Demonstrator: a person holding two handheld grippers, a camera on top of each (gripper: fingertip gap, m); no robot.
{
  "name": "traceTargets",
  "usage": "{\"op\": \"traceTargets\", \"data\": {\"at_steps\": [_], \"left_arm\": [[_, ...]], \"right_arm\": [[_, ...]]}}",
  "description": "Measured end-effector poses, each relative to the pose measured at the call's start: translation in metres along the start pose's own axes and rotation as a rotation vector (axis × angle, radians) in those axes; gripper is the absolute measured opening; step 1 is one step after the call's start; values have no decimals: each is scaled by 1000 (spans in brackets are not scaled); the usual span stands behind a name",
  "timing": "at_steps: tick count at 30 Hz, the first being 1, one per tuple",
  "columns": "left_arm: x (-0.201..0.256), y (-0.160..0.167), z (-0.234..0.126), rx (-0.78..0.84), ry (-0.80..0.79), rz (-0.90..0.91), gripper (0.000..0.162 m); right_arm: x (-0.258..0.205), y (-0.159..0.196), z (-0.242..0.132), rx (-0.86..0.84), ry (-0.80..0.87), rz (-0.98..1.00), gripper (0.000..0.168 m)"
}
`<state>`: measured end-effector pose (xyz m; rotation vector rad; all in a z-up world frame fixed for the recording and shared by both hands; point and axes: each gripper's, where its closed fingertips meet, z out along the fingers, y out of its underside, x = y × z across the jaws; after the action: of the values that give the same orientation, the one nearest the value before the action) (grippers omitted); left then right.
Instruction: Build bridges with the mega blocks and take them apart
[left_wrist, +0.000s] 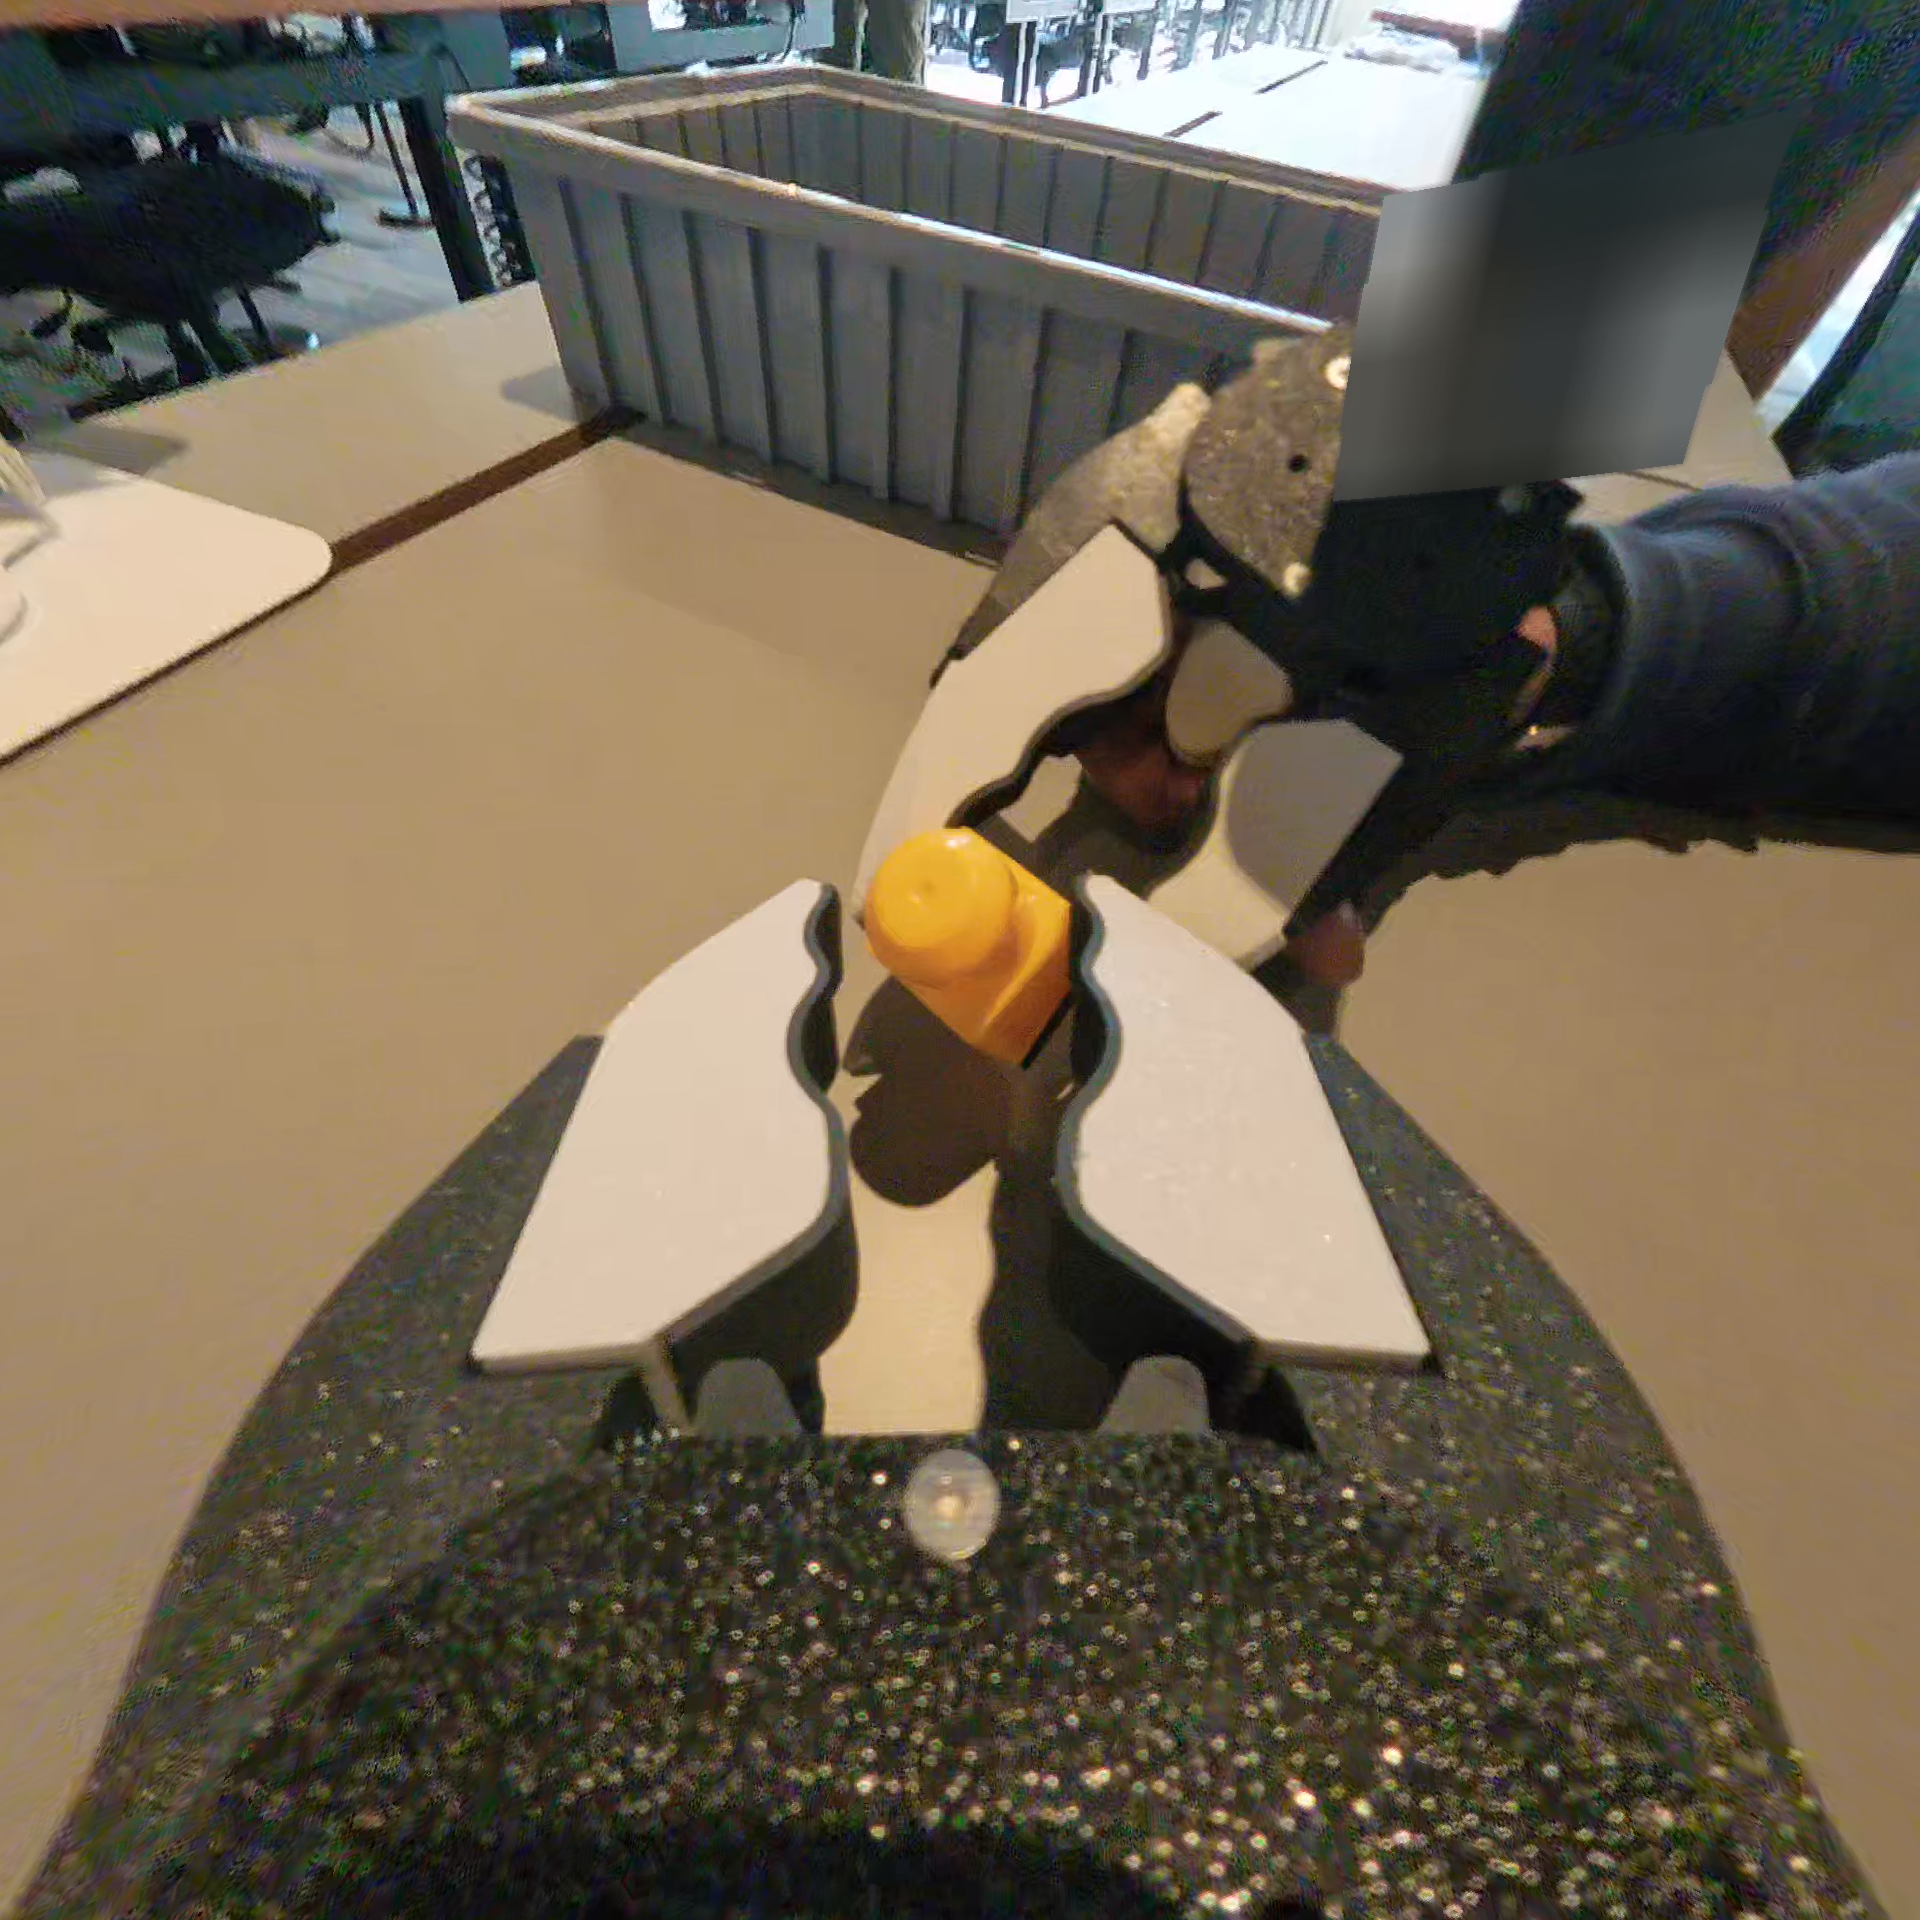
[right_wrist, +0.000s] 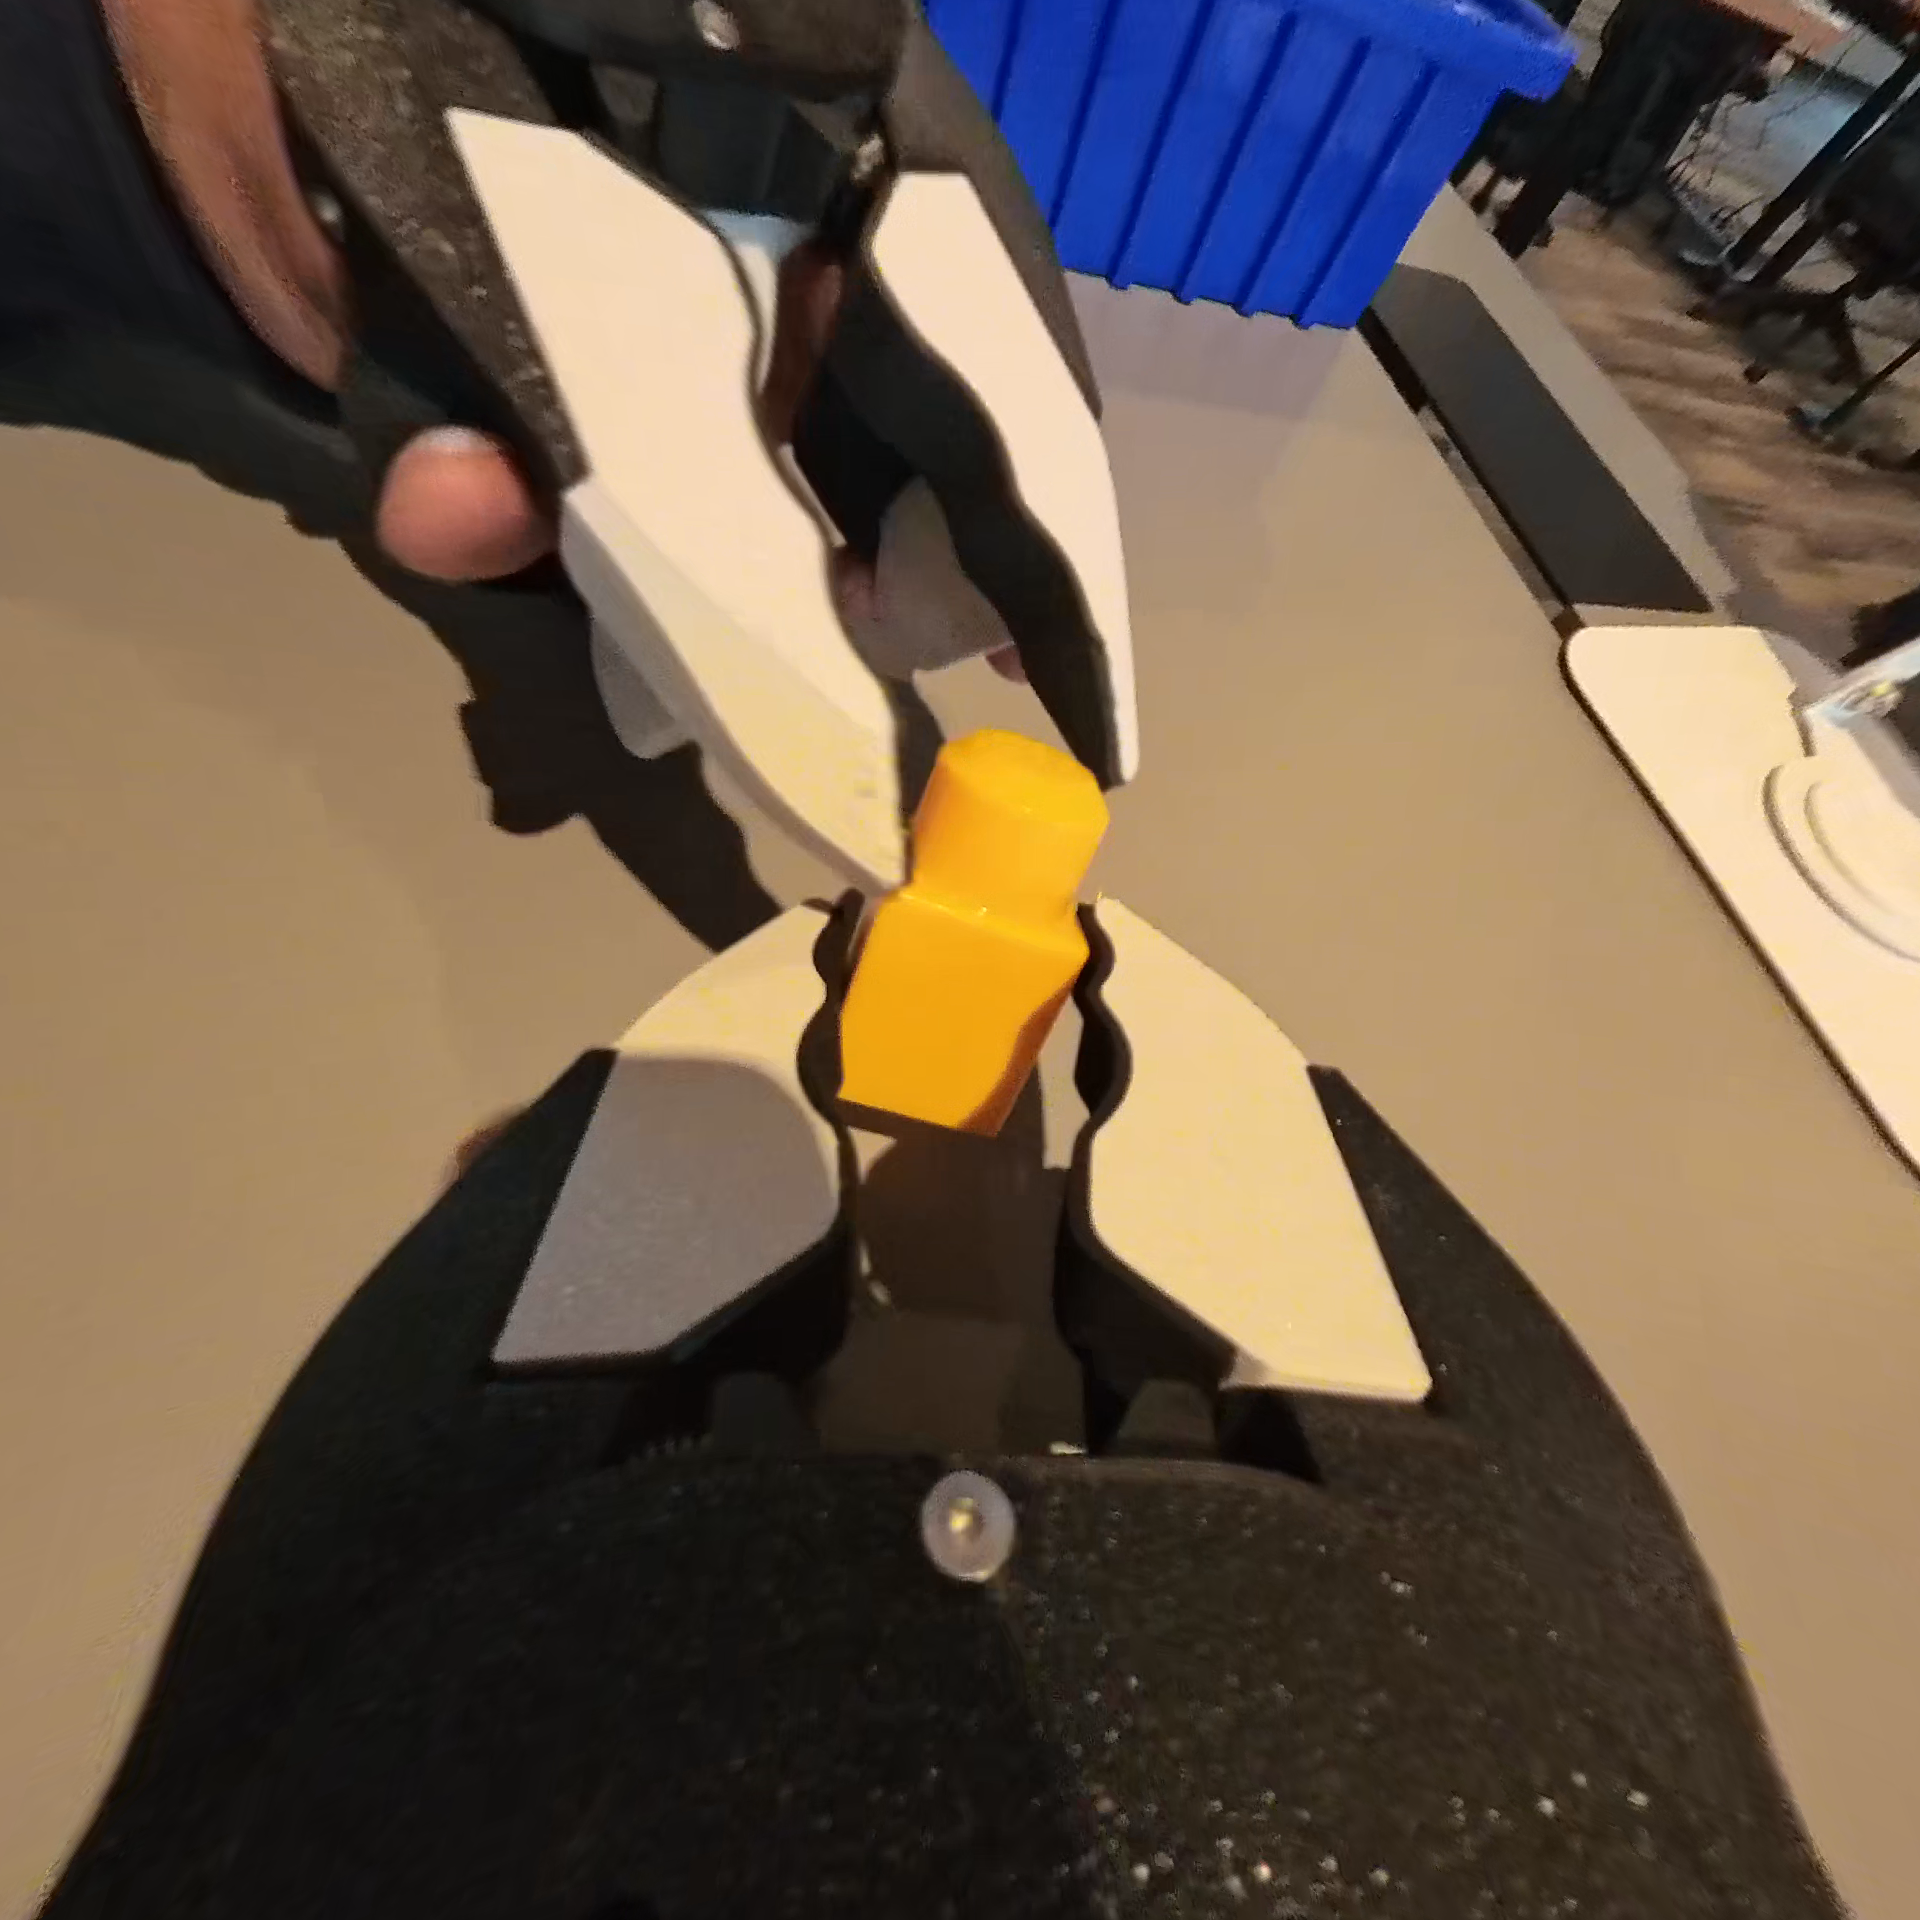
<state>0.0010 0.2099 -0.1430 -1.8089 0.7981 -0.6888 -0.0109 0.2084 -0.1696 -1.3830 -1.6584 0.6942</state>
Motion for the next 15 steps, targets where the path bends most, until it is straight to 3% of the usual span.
{"op": "traceTargets", "data": {"at_steps": [3, 9, 15], "left_arm": [[-2, 4, 2, -21, -10, -36, 30], [-4, 12, 5, -114, -55, -13, 29], [-7, 16, 11, -250, -190, -6, 29]], "right_arm": [[-3, 1, 3, -14, 18, -43, 42], [-3, 9, 6, -70, 31, -63, 42], [-4, 17, -2, -101, 8, -31, 58]]}}
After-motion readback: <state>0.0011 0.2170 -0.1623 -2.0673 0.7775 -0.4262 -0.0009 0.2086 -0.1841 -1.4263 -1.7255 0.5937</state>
